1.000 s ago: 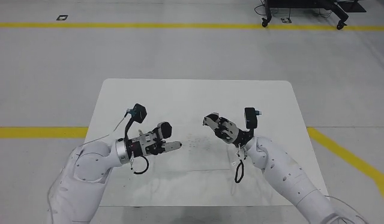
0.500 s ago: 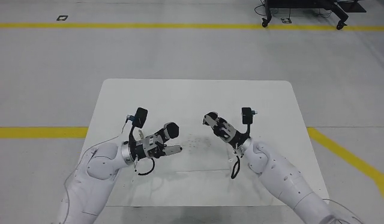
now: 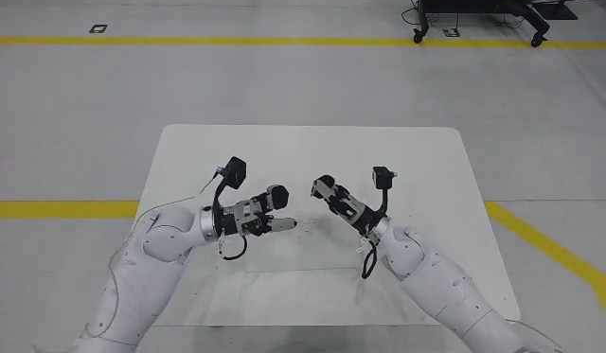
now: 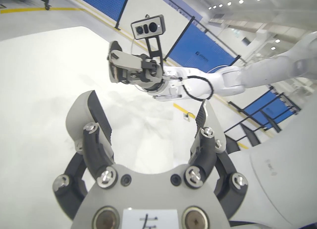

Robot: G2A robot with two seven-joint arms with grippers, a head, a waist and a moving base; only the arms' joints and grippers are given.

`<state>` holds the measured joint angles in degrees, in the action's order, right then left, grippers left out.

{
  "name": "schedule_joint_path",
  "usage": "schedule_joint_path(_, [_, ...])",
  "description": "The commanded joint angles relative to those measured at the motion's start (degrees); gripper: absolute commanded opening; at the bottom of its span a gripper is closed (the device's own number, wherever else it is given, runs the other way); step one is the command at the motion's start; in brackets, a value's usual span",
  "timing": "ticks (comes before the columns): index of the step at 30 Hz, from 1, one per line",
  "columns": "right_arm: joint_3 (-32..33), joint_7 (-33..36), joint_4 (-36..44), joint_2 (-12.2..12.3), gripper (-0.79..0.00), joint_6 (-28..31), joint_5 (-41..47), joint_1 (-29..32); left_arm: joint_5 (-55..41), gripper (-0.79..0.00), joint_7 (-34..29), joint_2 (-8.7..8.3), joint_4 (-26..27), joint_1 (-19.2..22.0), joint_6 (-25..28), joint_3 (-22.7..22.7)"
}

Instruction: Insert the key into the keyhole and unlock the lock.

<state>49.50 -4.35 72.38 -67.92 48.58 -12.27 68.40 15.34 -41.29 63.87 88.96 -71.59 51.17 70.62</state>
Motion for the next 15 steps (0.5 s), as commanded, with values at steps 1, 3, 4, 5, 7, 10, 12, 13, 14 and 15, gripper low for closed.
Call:
schedule_joint_path(1, [0.34,0.41,0.44,-0.04,-0.785,0.69,1.3,0.52,19.6,-0.012,8.88,0.21,6.89,-3.48,-3.67,1.46])
schedule_joint_path(3, [0.7,0.94,0.8,-0.05,-0.785,1.37,2.61,1.09,31.09,-0.046,16.68,0.46,11.89,-7.12,-7.05,1.43])
schedule_joint_path(4, [0.81,1.29,0.94,-0.07,-0.785,1.64,3.46,1.4,36.3,-0.071,19.87,0.53,13.8,-8.59,-8.63,1.18])
schedule_joint_path(5, [0.9,1.63,1.08,-0.1,-0.785,1.89,4.48,1.69,41.46,-0.08,22.55,0.58,15.78,-9.8,-10.06,0.69])
schedule_joint_path(7, [1.16,2.28,1.3,-0.16,-0.785,2.11,6.15,2.1,50.85,-0.117,27.3,0.65,18.95,-11.96,-13.13,-0.55])
schedule_joint_path(10, [1.65,3.09,1.71,-0.21,-0.785,2.46,8.16,2.76,63.39,-0.139,33.36,0.69,22.24,-14.6,-18.63,-2.65])
schedule_joint_path(12, [2.11,3.79,1.9,-0.19,-0.785,2.56,8.83,3.14,68.89,-0.157,36.87,0.69,22.97,-16.19,-21.56,-3.88])
schedule_joint_path(13, [2.3,4.12,1.99,-0.19,-0.785,2.55,9.12,3.35,70.72,-0.151,38.17,0.67,23.12,-16.82,-22.66,-4.29])
schedule_joint_path(14, [2.48,4.45,2.09,-0.19,-0.785,2.46,9.41,3.55,71.95,-0.154,39.17,0.66,23.11,-17.31,-23.54,-4.57])
schedule_joint_path(15, [2.66,4.75,2.16,-0.19,-0.785,2.34,9.66,3.73,72.54,-0.154,40.07,0.66,22.94,-17.56,-24.32,-4.58])
